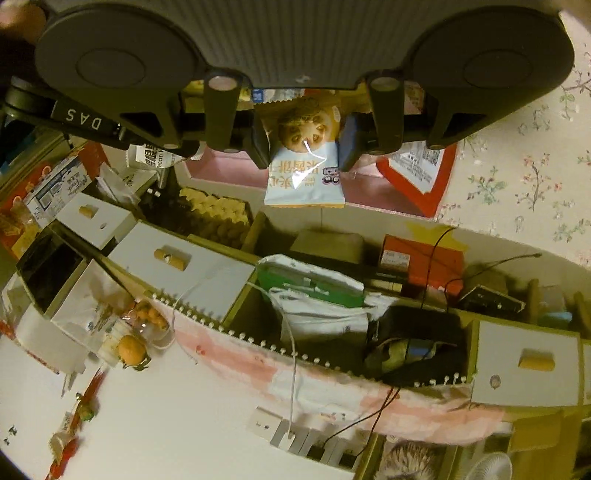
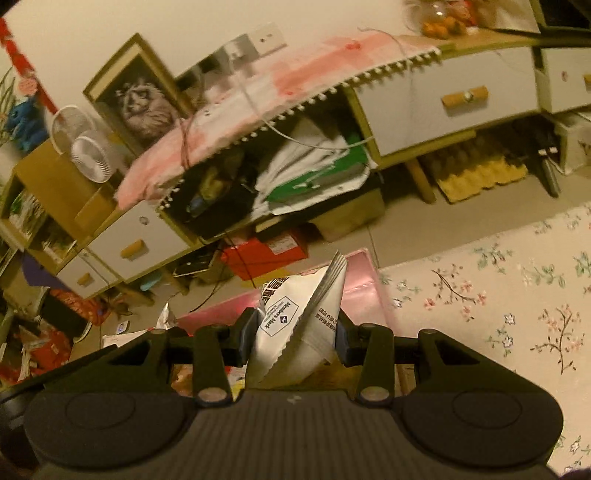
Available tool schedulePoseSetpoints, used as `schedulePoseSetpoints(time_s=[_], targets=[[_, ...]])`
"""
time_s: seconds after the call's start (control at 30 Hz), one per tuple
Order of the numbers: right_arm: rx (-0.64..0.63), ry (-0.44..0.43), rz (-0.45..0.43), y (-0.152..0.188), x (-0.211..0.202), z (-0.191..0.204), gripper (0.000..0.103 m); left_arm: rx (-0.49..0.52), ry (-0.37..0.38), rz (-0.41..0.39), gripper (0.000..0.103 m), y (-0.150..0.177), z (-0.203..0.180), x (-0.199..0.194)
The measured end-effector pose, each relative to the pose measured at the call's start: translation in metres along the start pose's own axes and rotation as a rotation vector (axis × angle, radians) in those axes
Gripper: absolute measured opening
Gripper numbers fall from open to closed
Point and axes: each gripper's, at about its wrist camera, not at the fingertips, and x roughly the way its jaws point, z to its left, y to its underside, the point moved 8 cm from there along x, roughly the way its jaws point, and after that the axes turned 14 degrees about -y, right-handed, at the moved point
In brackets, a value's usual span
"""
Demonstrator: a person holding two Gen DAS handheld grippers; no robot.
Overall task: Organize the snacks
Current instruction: 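Carry both packets over the pink box and open both tools to drop them, then move both tools back over the remaining snacks on the table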
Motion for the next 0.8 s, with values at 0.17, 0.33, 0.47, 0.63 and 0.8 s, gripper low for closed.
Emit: schedulePoseSetpoints(time_s=[0.17, 0.33, 0.47, 0.63, 0.8], targets=[[-0.011, 0.010, 0.013, 0.001, -0.001, -0.002, 0.048, 0.002, 0.012, -0.007, 0.054, -0.006, 0.002, -0.011], [-0.117, 0.050, 0.024, -0.005, -0.014, 0.011, 0.051, 0.003, 0.029, 0.000, 0.058, -0.011, 0.002, -0.030], [-0.208, 0.108, 0.039, -0.005, -0.028, 0.027, 0.053, 0.027, 0.037, 0.006, 0.067, -0.012, 0.003, -0.051], [-0.336, 0.191, 0.056, 0.002, -0.048, 0.053, 0.055, 0.092, -0.027, -0.032, 0.074, -0.004, 0.014, -0.085], [-0.454, 0.276, 0.058, 0.020, -0.069, 0.075, 0.059, 0.060, -0.049, -0.011, 0.075, 0.013, 0.035, -0.113]])
